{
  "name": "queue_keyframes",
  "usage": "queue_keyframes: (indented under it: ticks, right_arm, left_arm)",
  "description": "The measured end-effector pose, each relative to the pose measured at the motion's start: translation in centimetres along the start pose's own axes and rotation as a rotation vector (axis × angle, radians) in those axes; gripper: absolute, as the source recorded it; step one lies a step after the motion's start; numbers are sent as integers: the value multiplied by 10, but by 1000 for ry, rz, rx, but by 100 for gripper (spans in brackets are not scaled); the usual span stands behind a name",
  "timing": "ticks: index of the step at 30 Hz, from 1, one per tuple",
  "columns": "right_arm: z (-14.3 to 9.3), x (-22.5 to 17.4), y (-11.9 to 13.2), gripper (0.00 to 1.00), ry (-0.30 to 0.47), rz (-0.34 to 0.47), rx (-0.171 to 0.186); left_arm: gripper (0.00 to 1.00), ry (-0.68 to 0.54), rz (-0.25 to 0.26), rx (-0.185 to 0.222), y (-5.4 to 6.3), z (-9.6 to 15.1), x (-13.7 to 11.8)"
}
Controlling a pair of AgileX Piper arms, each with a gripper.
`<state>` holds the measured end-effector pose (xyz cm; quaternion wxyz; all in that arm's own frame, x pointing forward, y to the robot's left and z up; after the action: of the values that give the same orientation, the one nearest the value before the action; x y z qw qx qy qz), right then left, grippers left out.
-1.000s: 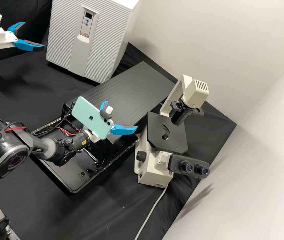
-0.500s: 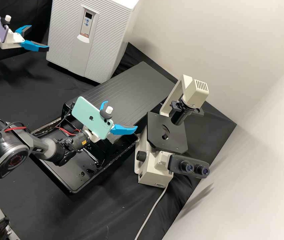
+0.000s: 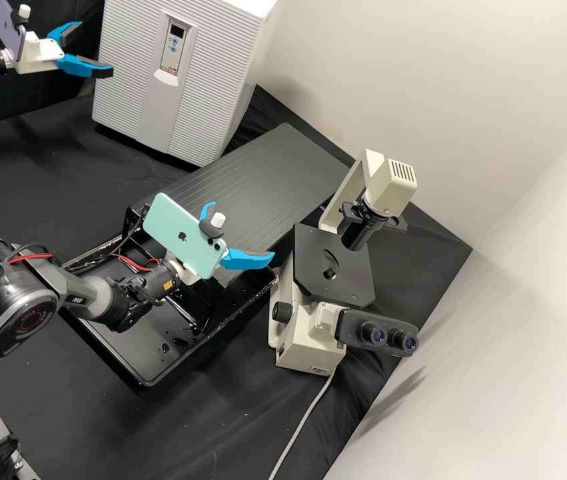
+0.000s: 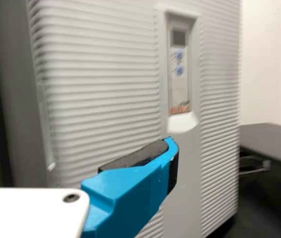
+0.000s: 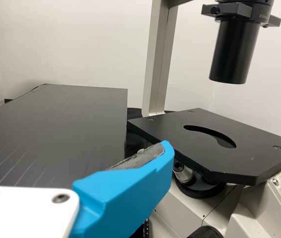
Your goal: Open the incubator door
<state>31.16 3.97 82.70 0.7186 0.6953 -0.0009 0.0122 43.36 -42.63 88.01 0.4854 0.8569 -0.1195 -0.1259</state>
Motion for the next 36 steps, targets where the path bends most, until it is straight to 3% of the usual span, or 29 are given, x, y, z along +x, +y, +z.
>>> queue_keyframes:
  ticks: [3, 13, 26, 36]
  right_arm:
    - [0, 0, 0, 100, 0, 0, 0]
    - [0, 0, 0, 100, 0, 0, 0]
    - [0, 0, 0, 100, 0, 0, 5]
    - [0, 0, 0, 100, 0, 0, 5]
  left_arm:
    - [100, -29, 6, -12, 4, -2, 8]
    - [100, -78, 8, -68, 0, -12, 27]
    - [100, -118, 6, -148, -16, -11, 39]
    - [100, -128, 6, -164, -18, -8, 41]
